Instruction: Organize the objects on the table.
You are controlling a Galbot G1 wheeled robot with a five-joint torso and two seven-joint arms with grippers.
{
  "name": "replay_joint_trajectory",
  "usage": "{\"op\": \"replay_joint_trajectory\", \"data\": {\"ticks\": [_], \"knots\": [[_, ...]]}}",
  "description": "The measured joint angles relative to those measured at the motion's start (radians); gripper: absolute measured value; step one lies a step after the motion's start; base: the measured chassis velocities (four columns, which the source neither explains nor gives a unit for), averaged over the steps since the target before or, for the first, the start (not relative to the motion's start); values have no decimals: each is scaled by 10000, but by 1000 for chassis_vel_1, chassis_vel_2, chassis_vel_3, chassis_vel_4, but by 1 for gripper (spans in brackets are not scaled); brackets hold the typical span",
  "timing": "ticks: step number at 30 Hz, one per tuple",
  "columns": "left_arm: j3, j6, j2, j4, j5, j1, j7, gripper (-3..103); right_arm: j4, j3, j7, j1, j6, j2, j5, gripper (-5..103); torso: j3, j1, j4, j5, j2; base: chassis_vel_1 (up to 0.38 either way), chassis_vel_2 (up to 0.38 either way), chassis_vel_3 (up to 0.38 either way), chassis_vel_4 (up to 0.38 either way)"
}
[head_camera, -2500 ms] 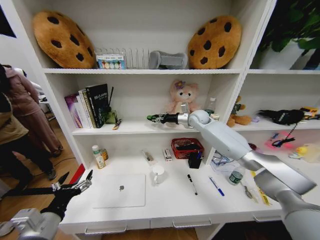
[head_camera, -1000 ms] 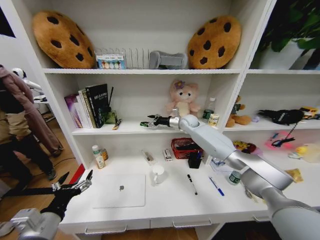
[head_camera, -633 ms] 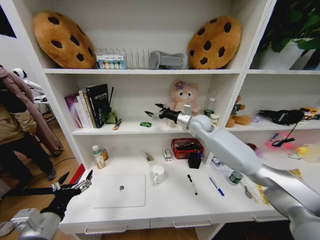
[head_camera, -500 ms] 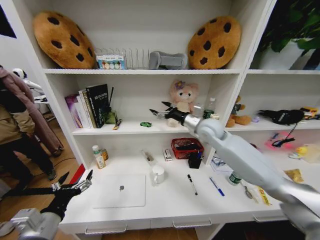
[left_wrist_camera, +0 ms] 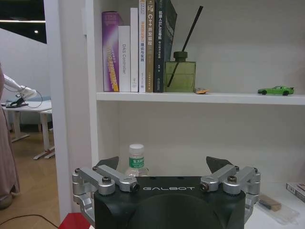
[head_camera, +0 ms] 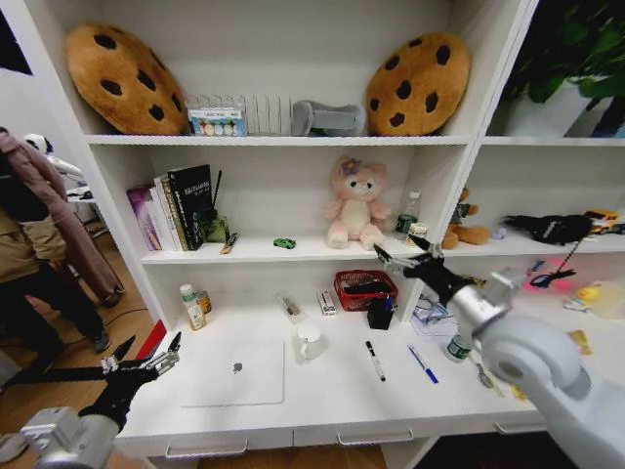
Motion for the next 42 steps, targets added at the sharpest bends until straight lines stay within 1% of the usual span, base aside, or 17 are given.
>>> {"op": "replay_joint_trajectory", "data": {"ticks": [1, 3, 4, 6, 11, 13, 14, 16, 20, 23, 26, 27, 28, 32, 35, 38, 42], "knots": [[0, 0, 0, 0, 0, 0, 0, 100, 0, 0, 0, 0, 0, 0, 0, 100, 0, 0, 0, 0, 0, 0, 0, 0, 0], [1, -1, 0, -1, -1, 0, 0, 100, -52, 147, 30, -1198, 44, 895, -684, 100, 0, -1, 0, 2, 0, 0, 0, 0, 0], [1, -1, 0, -1, -1, 0, 0, 100, -52, 147, 30, -1198, 44, 895, -684, 100, 0, -1, 0, 2, 0, 0, 0, 0, 0], [0, -1, -1, 0, -1, 0, 0, 100, -318, -212, 492, -1598, -30, 1382, -1020, 100, 0, -1, 5, -4, 1, 0, 0, 0, 0], [1, -1, -1, 0, -1, 0, 0, 100, -977, -1199, 1186, -1404, -305, 1749, -970, 100, 2, 1, 12, -3, -1, 0, 0, 0, 0], [1, -1, -1, 0, -1, 0, 0, 100, -1361, -1715, 1446, -1043, -444, 1737, -660, 100, 2, 2, 7, -2, -2, 0, 0, 0, 0], [1, -1, -1, 0, -1, 0, 0, 100, -1361, -1715, 1446, -1043, -444, 1737, -660, 100, 2, 2, 7, -2, -2, 0, 0, 0, 0], [0, -1, -1, 0, -1, 0, 0, 100, -1825, -2388, 1788, -468, -574, 1611, -370, 100, 2, 1, 8, -1, -2, 0, 0, 0, 0], [0, -1, -1, 0, -1, 0, 0, 100, -2471, -3252, 2220, 419, -759, 1409, -110, 100, 3, 2, 11, -2, -2, 0, 0, 0, 0], [1, -1, -1, 0, -1, 0, 0, 100, -2565, -3366, 2293, 536, -793, 1387, -59, 100, 2, 2, 11, -2, -2, 0, 0, 0, 0], [0, -1, -1, 0, 0, 0, 0, 100, -3029, -3862, 2563, 1062, -1009, 1272, 227, 100, 3, 3, 12, -1, -3, 0, 0, 0, 0], [1, -1, -1, 0, -1, 0, 0, 100, -3133, -3973, 2605, 1174, -1063, 1242, 279, 100, 3, 4, 11, -1, -3, 0, 0, 0, 0], [2, -1, -1, 0, -1, 0, 1, 100, -3382, -4141, 2617, 1352, -1089, 1171, 292, 100, 2, 2, -1, -3, -2, 0, 0, 0, 0], [1, -1, -1, 0, -1, 0, 0, 100, -4219, -4519, 2602, 1910, -1142, 963, 234, 100, 2, 2, 7, 0, -2, 0, 0, 0, 0], [0, -1, -1, 0, 0, 0, 0, 100, -4812, -5200, 2688, 2703, -1286, 787, 560, 100, 3, 3, 8, 0, -2, 0, 0, 0, 0], [1, -1, -1, 0, -1, 0, -1, 100, -5022, -5657, 2689, 3086, -1313, 716, 671, 100, 3, 2, 11, -2, -3, 0, 0, 0, 0], [1, -1, -1, 0, -1, 0, 0, 100, -5225, -6111, 2650, 3329, -1336, 741, 730, 100, 2, 3, 7, -3, -3, 0, 0, 0, 0]]}}
